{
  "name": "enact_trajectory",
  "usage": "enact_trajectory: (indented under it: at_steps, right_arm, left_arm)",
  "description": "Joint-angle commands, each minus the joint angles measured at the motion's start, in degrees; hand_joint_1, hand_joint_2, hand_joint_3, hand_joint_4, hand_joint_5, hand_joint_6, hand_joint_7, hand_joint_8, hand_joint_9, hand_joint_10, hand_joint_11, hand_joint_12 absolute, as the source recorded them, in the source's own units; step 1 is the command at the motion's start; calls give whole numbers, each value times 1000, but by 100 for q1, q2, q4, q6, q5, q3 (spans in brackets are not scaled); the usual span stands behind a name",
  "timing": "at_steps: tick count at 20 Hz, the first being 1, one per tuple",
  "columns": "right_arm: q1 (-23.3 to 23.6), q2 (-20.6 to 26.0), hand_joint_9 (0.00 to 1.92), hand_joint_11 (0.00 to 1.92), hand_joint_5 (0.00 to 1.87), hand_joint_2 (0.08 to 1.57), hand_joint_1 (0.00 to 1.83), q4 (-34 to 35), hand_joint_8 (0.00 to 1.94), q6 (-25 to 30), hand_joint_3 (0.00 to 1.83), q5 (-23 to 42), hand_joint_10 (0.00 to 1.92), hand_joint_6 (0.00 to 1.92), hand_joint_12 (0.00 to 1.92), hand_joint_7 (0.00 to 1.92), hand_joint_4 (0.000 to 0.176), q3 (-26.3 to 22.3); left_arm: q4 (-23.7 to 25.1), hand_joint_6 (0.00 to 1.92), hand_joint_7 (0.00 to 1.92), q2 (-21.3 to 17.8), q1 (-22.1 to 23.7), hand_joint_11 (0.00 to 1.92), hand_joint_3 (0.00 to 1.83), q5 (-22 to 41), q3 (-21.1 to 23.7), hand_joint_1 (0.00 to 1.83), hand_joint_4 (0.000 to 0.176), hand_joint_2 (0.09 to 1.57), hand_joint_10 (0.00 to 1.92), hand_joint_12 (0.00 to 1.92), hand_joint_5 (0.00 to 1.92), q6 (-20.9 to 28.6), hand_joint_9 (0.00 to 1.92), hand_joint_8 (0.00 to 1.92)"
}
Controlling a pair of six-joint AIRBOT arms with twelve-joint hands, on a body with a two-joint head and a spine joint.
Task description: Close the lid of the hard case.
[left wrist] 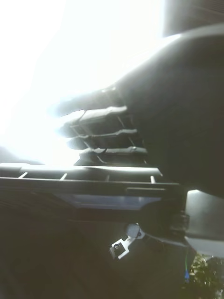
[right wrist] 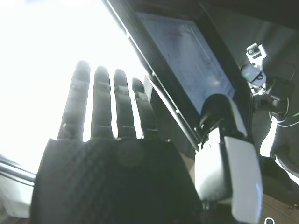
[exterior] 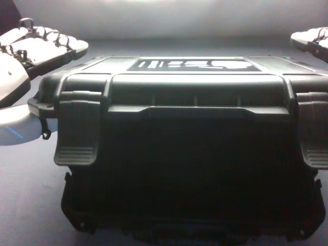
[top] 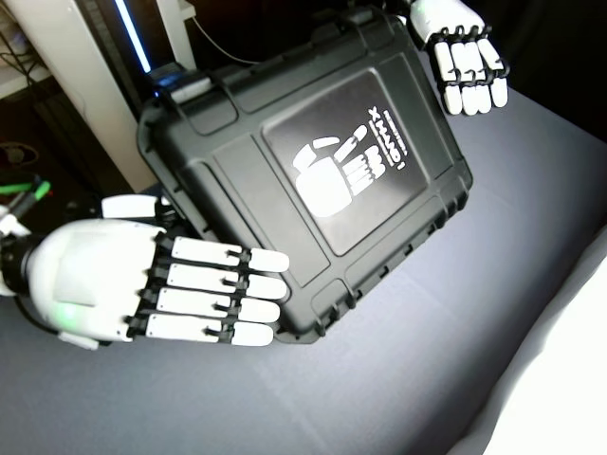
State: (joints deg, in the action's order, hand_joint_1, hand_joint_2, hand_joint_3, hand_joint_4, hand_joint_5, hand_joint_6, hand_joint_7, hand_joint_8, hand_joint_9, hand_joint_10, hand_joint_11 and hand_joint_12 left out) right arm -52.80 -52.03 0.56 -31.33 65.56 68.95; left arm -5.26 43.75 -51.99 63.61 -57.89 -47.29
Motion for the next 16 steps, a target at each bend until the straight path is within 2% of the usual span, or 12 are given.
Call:
enact_trajectory:
  at_steps: [1, 4, 7, 11, 13, 14, 15, 16]
  right_arm:
    - [19, 77, 130, 106, 102, 1221, 128, 250, 2, 70, 2, 760, 3, 4, 99, 141, 0, -11]
    - [-62, 154, 112, 89, 88, 1232, 118, 249, 0, 70, 5, 761, 0, 0, 98, 122, 0, -73]
    - [-184, 231, 119, 84, 83, 1235, 120, 255, 7, 70, 0, 762, 8, 2, 113, 128, 0, -152]
    - [-373, 349, 81, 22, 87, 1217, 175, 297, 6, 68, 0, 812, 1, 3, 87, 142, 0, -268]
    - [-600, 452, 96, 55, 98, 1200, 157, 432, 6, 48, 0, 912, 6, 5, 101, 151, 11, -346]
    - [-743, 516, 107, 77, 90, 1214, 120, 556, 1, 24, 0, 1002, 8, 1, 114, 123, 0, -399]
    - [-894, 563, 99, 62, 82, 1231, 130, 690, 2, 9, 6, 1126, 3, 0, 108, 122, 0, -442]
    - [-1079, 599, 94, 54, 76, 1235, 131, 863, 2, 7, 8, 1324, 1, 0, 105, 121, 0, -478]
  left_arm:
    - [-184, 0, 224, -104, -30, 0, 2, 873, 16, 0, 0, 1261, 3, 416, 188, 21, 229, 2]
    - [-362, 0, 233, -222, -351, 0, 6, 1179, 146, 22, 0, 1282, 1, 413, 182, 20, 225, 2]
    - [-660, 0, 223, -339, -874, 0, 10, 1603, 324, 214, 0, 1339, 1, 403, 171, 20, 209, 1]
    - [-1044, 2, 221, -433, -1406, 0, 1, 2043, 455, 195, 0, 1346, 2, 464, 177, 20, 205, 3]
    - [-1177, 1, 208, -472, -1604, 0, 3, 2131, 504, 178, 0, 1355, 6, 413, 178, 20, 190, 3]
    - [-1248, 1, 222, -473, -1690, 0, 0, 2178, 512, 164, 0, 1335, 11, 451, 177, 20, 214, 6]
    - [-1324, 3, 211, -470, -1751, 0, 0, 2225, 514, 136, 0, 1311, 7, 276, 164, 20, 196, 3]
    - [-1416, 1, 210, -452, -1799, 0, 0, 2297, 510, 137, 0, 1295, 5, 304, 165, 20, 205, 1]
